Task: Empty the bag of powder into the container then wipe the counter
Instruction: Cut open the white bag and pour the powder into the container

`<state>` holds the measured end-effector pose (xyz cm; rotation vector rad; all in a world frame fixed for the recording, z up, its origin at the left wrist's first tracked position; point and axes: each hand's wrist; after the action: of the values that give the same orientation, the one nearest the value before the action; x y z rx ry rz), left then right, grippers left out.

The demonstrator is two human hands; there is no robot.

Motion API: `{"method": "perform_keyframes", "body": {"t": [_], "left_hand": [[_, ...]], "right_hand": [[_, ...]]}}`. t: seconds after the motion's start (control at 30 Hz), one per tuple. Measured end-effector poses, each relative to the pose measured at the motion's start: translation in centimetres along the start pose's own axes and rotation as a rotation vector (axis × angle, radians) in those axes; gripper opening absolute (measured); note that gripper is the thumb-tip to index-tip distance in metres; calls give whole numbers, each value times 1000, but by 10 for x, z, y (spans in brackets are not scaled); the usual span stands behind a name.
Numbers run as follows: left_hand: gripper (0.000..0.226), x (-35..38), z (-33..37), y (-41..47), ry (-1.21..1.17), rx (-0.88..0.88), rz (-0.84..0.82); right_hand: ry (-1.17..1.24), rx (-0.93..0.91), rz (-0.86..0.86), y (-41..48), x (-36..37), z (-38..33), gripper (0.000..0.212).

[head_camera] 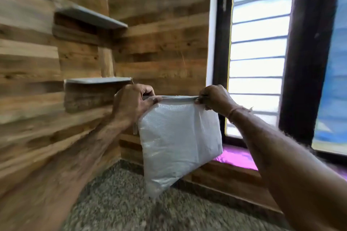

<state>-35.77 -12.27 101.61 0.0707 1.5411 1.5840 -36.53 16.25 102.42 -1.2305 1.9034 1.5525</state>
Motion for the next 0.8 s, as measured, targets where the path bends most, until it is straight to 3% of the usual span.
{"method": "perform_keyframes", "body": {"t": [0.3, 0.47, 0.6, 0.8], "left_hand": [[47, 71, 60, -219, -9, -47, -288], [38, 97, 79, -332, 27, -155, -434], [32, 106, 84, -378, 111, -226, -493], [27, 100, 78, -393, 106, -275, -568]], "right_hand": [[-7, 67, -278, -197, 54, 90, 32], [1, 197, -449, -276, 105, 114, 6], [-5, 230, -484, -311, 147, 124, 15], [-12, 277, -424, -328, 172, 122, 10]]}}
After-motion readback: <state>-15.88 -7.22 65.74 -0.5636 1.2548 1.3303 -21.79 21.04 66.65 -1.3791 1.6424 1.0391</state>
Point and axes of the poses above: each hand's wrist, its own y-axis towards the middle knuckle, its own x-axis out of the palm, z = x × y, and after that the axes turned 1 degree about -x, right-handed
